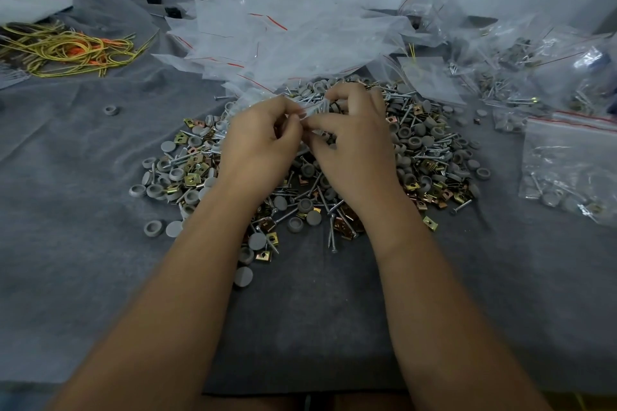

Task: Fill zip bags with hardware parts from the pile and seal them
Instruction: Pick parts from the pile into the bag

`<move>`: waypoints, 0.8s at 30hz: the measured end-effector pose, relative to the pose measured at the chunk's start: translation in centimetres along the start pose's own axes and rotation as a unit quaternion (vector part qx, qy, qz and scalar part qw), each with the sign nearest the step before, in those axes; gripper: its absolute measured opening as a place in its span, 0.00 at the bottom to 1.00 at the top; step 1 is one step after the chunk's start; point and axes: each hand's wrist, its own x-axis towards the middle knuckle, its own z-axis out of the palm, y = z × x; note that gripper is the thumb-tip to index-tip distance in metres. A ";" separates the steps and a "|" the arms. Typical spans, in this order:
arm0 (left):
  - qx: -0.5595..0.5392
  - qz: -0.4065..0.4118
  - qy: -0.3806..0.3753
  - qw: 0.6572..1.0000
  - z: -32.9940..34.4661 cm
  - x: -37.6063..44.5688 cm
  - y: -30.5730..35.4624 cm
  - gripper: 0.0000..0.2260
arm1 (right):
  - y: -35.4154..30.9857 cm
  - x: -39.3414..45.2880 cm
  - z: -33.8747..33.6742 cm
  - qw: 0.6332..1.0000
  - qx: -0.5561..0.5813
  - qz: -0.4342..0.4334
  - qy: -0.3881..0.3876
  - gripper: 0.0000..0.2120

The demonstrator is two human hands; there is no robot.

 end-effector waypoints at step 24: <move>-0.077 -0.088 0.066 0.991 -0.6 0.4 -0.2 0.08 | 0.2 -0.1 -0.9 0.973 -0.082 -0.040 -0.212 0.06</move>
